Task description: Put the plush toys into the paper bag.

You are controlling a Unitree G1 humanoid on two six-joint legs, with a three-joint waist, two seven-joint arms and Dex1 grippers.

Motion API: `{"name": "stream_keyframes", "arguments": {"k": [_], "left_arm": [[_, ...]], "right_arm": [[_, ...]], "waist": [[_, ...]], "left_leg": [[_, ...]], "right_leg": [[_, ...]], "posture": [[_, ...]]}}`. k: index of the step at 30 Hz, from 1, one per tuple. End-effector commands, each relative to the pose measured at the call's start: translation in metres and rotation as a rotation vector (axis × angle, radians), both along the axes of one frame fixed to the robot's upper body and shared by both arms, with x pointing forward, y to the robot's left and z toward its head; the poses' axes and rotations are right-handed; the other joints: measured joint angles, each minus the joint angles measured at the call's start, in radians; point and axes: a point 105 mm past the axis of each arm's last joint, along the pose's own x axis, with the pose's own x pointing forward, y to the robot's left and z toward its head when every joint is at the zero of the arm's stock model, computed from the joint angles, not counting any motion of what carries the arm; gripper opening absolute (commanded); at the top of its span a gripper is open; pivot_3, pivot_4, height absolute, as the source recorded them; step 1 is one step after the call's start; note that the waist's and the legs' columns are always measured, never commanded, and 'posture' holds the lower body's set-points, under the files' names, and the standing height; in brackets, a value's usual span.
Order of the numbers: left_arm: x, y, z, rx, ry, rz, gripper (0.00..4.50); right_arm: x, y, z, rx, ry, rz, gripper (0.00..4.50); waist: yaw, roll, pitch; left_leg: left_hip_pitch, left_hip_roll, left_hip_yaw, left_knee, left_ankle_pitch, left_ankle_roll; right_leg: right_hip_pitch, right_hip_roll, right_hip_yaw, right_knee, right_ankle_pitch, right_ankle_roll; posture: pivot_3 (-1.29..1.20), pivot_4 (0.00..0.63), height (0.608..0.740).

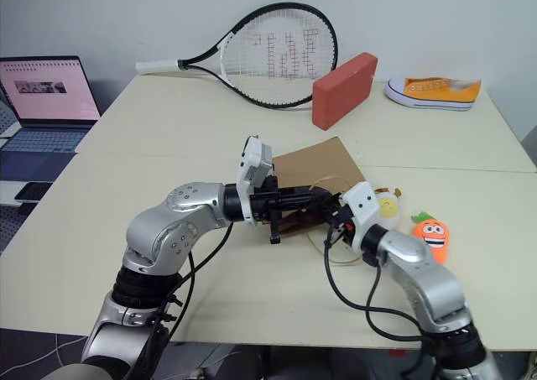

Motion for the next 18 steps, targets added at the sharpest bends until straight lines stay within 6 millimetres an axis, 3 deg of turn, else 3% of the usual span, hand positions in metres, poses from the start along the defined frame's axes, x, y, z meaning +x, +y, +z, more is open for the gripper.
{"name": "stream_keyframes", "arguments": {"k": [1, 6, 12, 18], "left_arm": [[-0.003, 0.002, 0.020, -0.065, -0.021, 0.007, 0.00], [0.001, 0.007, 0.028, -0.102, 0.017, 0.031, 0.00], [0.010, 0.022, 0.044, -0.110, -0.027, 0.098, 0.00], [0.020, 0.037, 0.095, -0.093, -0.287, 0.172, 0.00]], "right_arm": [[0.013, 0.006, 0.000, 0.016, -0.065, -0.073, 0.03], [0.030, 0.010, -0.015, 0.050, -0.070, -0.189, 0.03], [0.032, 0.019, -0.042, 0.026, 0.000, -0.213, 0.03], [0.030, 0.024, -0.052, 0.022, 0.041, -0.214, 0.03]], "waist": [[0.000, 0.000, 0.000], [0.000, 0.000, 0.000], [-0.001, 0.000, 0.000], [-0.002, 0.000, 0.000]], "left_leg": [[0.000, 0.000, 0.000, 0.000, 0.000, 0.000], [0.000, 0.000, 0.000, 0.000, 0.000, 0.000], [0.001, 0.000, 0.000, 0.000, 0.000, 0.000], [0.001, 0.000, 0.000, 0.000, 0.000, 0.000]], "right_leg": [[0.000, 0.000, 0.000, 0.000, 0.000, 0.000], [0.000, 0.000, 0.000, 0.001, 0.000, 0.000], [0.000, 0.000, 0.000, 0.001, 0.000, 0.000], [0.000, 0.001, 0.000, 0.001, 0.000, 0.000]], "posture": [[0.00, 0.150, 0.740], [0.00, 0.150, 0.740], [0.00, 0.150, 0.740], [0.00, 0.150, 0.740]]}}
